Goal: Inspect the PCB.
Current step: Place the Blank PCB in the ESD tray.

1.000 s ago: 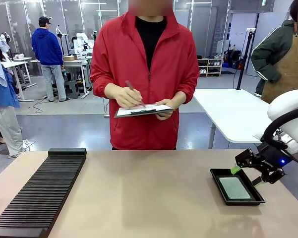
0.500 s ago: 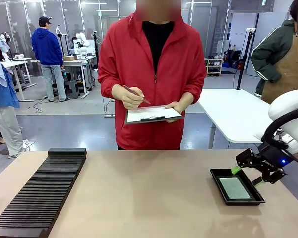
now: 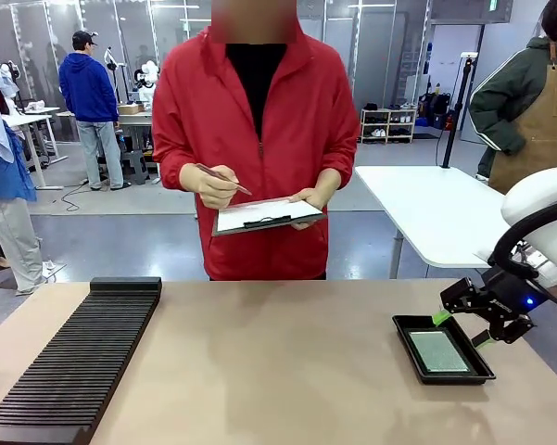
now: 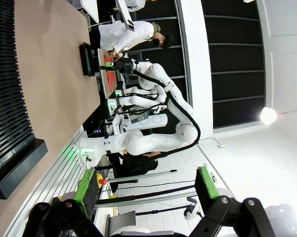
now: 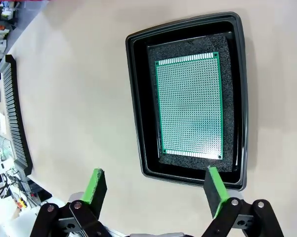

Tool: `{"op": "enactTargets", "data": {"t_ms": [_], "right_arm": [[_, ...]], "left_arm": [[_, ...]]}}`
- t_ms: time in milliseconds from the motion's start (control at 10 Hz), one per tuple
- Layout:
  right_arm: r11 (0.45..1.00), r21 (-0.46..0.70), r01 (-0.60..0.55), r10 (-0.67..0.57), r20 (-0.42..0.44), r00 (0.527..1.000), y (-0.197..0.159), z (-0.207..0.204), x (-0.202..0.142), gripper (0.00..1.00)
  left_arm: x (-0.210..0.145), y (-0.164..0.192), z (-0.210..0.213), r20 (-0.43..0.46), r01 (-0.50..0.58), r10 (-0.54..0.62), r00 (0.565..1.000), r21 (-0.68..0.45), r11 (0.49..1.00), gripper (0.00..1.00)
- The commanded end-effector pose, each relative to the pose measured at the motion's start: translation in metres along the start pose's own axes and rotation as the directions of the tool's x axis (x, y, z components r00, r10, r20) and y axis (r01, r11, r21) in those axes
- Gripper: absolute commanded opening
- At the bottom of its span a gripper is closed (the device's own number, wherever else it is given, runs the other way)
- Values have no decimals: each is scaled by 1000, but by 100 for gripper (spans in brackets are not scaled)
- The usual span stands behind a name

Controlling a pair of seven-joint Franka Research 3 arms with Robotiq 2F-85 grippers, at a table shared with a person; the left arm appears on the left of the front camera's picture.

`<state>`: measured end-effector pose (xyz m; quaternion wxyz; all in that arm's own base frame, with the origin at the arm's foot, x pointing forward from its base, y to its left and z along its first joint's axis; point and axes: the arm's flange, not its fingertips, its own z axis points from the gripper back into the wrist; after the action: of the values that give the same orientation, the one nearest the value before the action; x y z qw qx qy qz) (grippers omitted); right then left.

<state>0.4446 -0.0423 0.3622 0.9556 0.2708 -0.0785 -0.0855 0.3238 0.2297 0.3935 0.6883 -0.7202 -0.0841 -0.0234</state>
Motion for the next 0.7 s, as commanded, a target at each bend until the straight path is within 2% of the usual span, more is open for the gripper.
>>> {"op": "enactTargets", "data": {"t_ms": [0, 100, 400, 500, 600], "right_arm": [[1000, -3, -4, 4, 0, 1000, 1, 0, 0, 100], [1000, 0, 0, 0, 0, 1000, 0, 0, 0, 100], [965, 262, 13, 0, -52, 999, 39, 86, -13, 100], [937, 349, 22, 2, -70, 998, 40, 106, -20, 100], [877, 479, 39, 6, -92, 996, 37, 127, -33, 100]], "left_arm": [[-2, -4, 0, -7, -13, 13, 1000, 8, 1000, 100], [-2, -4, 0, -7, -13, 13, 1000, 8, 1000, 100], [-2, -4, 0, -7, -13, 13, 1000, 8, 1000, 100], [-2, -4, 0, -7, -13, 13, 1000, 8, 1000, 100], [-2, -4, 0, -7, -13, 13, 1000, 8, 1000, 100]]}}
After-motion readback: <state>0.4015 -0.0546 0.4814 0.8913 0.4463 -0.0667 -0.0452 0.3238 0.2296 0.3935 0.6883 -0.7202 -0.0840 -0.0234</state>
